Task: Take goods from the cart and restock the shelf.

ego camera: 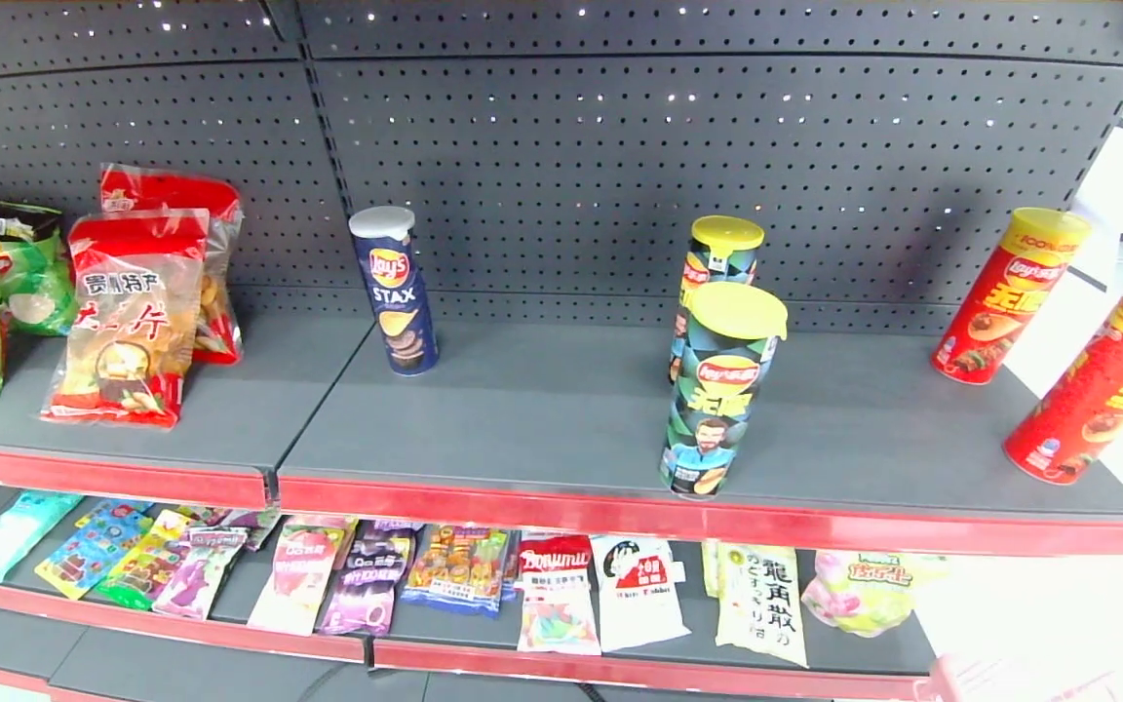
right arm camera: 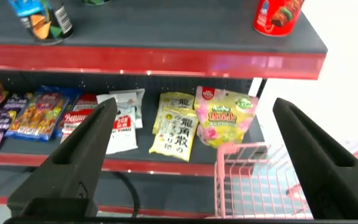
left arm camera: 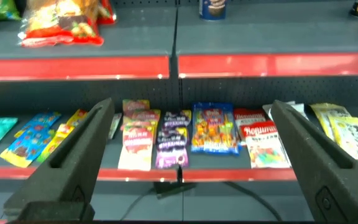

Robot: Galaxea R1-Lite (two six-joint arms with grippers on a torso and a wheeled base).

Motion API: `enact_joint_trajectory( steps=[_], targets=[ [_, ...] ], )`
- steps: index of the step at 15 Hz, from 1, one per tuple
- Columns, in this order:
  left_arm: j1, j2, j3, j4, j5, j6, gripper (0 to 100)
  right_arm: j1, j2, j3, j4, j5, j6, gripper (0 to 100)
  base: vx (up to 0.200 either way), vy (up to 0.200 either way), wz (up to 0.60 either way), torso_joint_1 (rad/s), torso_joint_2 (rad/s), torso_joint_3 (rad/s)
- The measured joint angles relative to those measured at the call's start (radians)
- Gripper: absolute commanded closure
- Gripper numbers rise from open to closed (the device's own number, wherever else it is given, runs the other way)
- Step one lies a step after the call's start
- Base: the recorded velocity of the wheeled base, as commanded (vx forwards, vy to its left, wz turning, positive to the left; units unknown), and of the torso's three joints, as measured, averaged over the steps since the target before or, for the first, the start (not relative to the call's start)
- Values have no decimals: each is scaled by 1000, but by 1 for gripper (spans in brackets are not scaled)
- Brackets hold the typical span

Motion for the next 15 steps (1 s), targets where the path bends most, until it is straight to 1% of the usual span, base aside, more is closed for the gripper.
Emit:
enact_joint_trajectory(
  steps=[1, 3, 15],
  targets=[
    [0, 0, 0, 0, 0, 0, 0, 0, 0, 0, 0, 0, 0, 0, -200, 0, 0, 7, -2, 2],
    [0, 0, 0, 0, 0, 0, 0, 0, 0, 0, 0, 0, 0, 0, 0, 0, 0, 0, 0, 0],
    [0, 0, 0, 0, 0, 0, 0, 0, 2, 0, 0, -1, 0, 0, 0, 0, -600, 2, 3, 2]
  ],
)
